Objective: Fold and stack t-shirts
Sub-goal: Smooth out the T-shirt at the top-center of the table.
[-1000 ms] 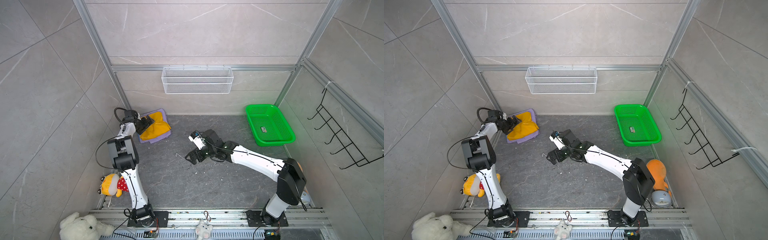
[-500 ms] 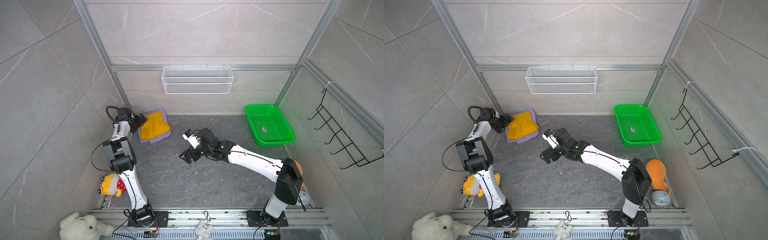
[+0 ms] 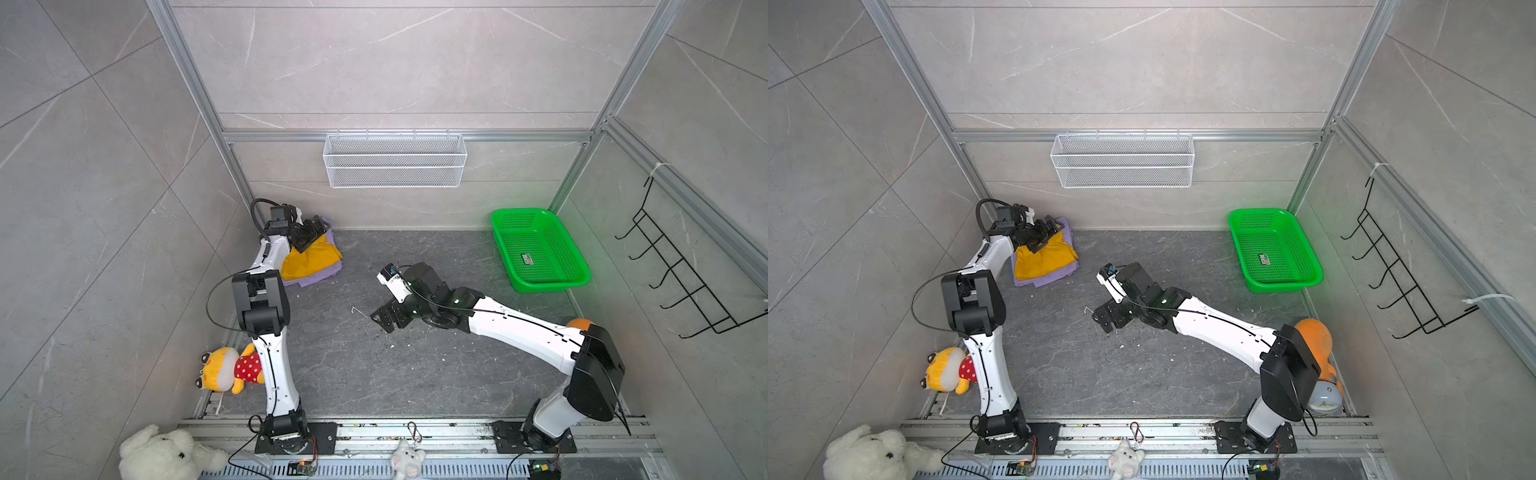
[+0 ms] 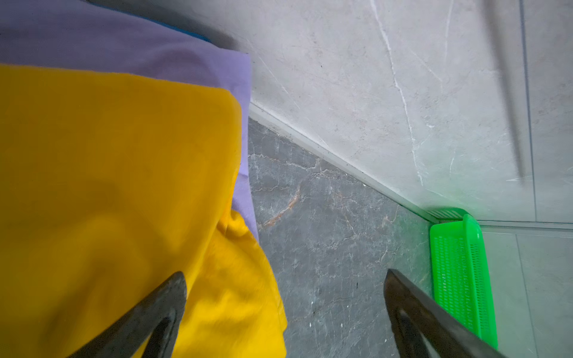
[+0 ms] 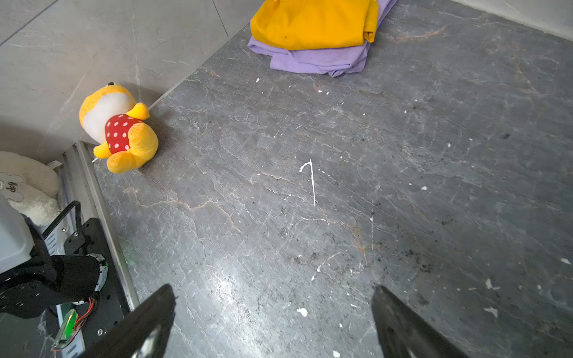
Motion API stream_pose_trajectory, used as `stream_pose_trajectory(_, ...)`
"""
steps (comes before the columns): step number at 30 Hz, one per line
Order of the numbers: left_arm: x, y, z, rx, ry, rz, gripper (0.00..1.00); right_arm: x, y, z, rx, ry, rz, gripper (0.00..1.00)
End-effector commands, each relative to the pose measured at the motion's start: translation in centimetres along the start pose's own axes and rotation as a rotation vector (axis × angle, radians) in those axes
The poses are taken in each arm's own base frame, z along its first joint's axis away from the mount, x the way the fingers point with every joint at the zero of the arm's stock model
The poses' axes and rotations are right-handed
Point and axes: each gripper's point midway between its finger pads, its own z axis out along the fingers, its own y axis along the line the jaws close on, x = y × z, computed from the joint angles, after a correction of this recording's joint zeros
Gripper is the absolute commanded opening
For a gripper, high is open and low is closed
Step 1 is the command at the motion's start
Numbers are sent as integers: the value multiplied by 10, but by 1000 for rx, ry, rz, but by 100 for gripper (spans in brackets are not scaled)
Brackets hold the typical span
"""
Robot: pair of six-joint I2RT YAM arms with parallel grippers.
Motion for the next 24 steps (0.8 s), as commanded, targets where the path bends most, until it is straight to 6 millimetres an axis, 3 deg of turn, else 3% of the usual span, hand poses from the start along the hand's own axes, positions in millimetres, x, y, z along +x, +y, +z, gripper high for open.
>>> stream_pose_trajectory(1, 12, 10, 32, 110, 50, -68, 100, 8, -5, -6, 35, 12, 12, 99)
stream_pose_trajectory(4, 19, 5, 40, 170, 73, -70, 100, 13, -8, -5, 44, 25, 13, 99)
stream_pose_trajectory(7, 11, -16, 30, 275, 56, -43, 100, 14, -8, -5, 47, 25, 14, 99)
stream_pose_trajectory(10, -4, -26, 6, 276, 4, 15, 100, 13, -8, -7, 49, 22, 10, 99)
stream_pose_trajectory(12, -22, -34, -22, 260, -55, 43, 100, 12, -8, -8, 49, 18, 10, 99)
stream_pose_trajectory(18, -35, -5, -64, 96, -120, 62, 100, 9, -7, -7, 40, 16, 7, 99)
stream_pose_trajectory(24, -28, 45, -68, -56, -125, -9, 100, 7, -5, -7, 33, 15, 5, 99)
